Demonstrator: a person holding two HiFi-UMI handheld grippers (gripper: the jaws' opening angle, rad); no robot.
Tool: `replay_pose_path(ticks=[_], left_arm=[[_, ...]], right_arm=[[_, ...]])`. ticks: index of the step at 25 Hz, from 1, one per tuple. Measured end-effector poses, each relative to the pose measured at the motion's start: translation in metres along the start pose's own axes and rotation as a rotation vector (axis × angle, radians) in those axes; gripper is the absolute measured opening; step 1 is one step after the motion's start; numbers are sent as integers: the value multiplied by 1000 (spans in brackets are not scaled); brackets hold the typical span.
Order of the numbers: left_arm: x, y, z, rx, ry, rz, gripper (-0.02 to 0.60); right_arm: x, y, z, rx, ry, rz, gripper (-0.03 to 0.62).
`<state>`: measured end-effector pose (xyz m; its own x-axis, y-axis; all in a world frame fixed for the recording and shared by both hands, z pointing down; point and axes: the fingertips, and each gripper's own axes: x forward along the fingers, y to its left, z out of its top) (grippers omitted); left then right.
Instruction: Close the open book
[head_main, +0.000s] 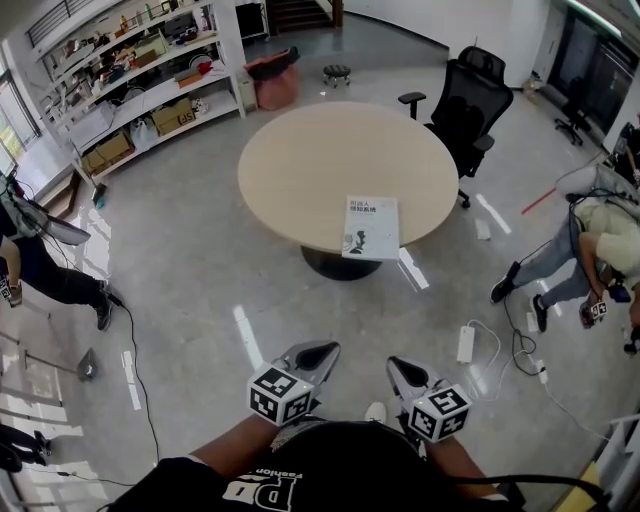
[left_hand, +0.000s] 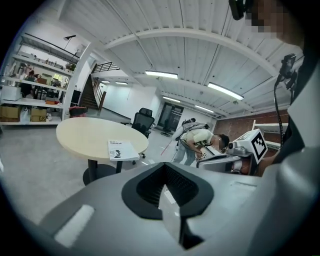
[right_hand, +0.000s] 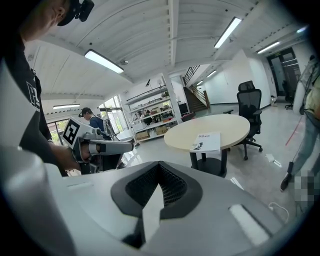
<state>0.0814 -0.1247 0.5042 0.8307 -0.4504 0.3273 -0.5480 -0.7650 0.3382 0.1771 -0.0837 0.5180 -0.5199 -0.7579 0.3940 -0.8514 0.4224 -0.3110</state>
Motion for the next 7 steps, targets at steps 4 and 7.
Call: replay_pose_path(ticks=[4, 7], left_arm=[[4, -8, -8, 14, 2, -20, 8], [6, -13, -8, 20, 5, -24, 8]], right_arm=[[-1, -2, -8, -4, 2, 0, 6], [-3, -2, -10, -8, 8, 2, 6]])
